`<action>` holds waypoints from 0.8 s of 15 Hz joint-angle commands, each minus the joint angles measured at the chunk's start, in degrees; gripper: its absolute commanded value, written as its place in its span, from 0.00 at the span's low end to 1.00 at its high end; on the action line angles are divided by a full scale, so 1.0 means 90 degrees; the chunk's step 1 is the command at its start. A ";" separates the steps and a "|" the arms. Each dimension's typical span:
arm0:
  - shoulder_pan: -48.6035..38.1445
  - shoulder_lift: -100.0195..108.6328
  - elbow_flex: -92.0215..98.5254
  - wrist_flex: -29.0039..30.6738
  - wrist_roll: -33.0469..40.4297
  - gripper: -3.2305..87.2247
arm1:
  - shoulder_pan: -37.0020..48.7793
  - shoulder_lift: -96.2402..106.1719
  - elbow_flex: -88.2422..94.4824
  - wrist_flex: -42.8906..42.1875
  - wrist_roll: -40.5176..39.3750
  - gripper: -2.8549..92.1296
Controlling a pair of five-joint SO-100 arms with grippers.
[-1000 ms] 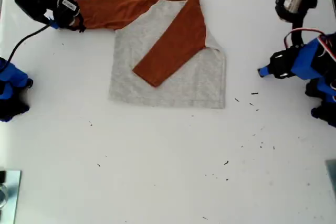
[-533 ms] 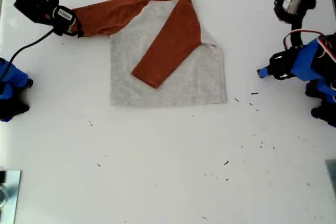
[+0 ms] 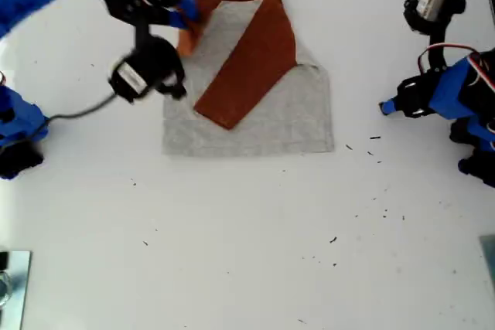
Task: Fold t shirt
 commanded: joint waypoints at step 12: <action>-0.0166 0.8311 0.9668 -0.2002 -0.0020 0.03 | 0.0078 0.0176 0.0000 0.0068 0.0137 0.07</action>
